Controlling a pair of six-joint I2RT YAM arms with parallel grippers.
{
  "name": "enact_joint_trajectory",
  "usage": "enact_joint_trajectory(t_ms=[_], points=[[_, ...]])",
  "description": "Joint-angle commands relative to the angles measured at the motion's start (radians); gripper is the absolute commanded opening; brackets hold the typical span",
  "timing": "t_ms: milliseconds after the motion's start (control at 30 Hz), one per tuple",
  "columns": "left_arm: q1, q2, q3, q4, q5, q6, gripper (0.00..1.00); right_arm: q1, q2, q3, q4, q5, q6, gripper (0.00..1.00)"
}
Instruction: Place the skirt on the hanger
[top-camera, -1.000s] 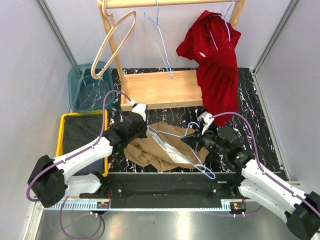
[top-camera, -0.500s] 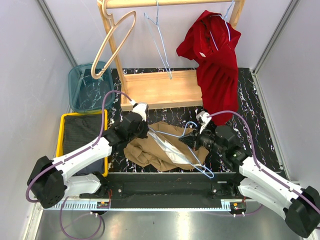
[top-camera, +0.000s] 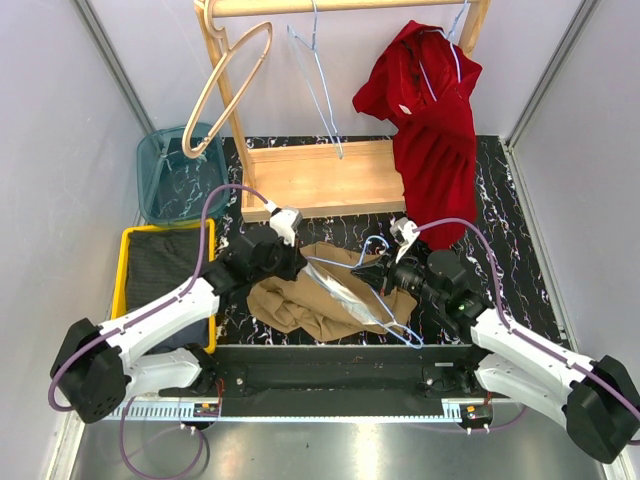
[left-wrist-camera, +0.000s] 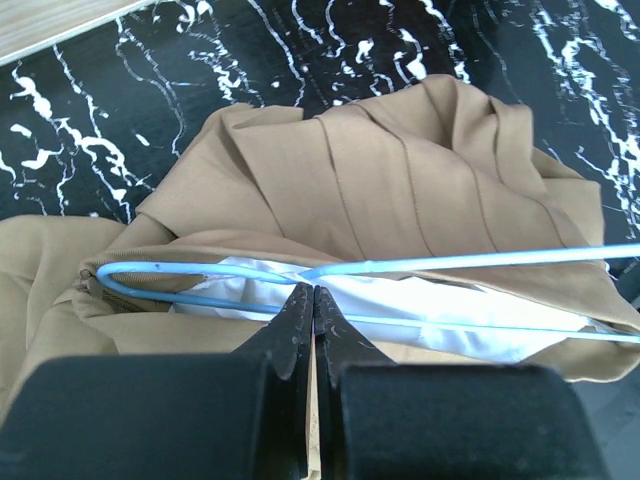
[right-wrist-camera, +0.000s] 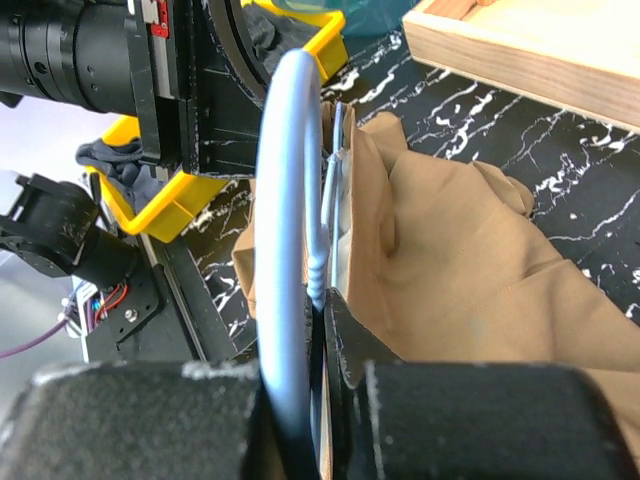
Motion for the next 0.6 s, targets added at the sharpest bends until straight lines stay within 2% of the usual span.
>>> enact_joint_trajectory(t_ms=[0, 100, 200, 300, 433, 567], points=[[-0.011, -0.040, 0.015, 0.096, 0.136, 0.013, 0.00, 0.018, -0.037, -0.009, 0.138, 0.016, 0.017, 0.00], [-0.011, -0.040, 0.022, 0.104, 0.152, 0.017, 0.03, 0.019, -0.069, -0.024, 0.140, 0.013, 0.021, 0.00], [-0.011, -0.036, 0.051, 0.061, 0.117, 0.025, 0.24, 0.018, -0.107, -0.032, 0.135, 0.018, 0.029, 0.00], [-0.012, -0.060, 0.071, 0.023, 0.071, 0.034, 0.57, 0.018, -0.149, -0.035, 0.118, 0.033, 0.028, 0.00], [-0.011, -0.120, 0.107, -0.030, 0.016, 0.051, 0.76, 0.019, -0.189, -0.024, 0.071, 0.045, 0.014, 0.00], [-0.011, -0.210, 0.166, -0.083, -0.016, 0.069, 0.90, 0.019, -0.209, -0.020, 0.051, 0.056, 0.008, 0.00]])
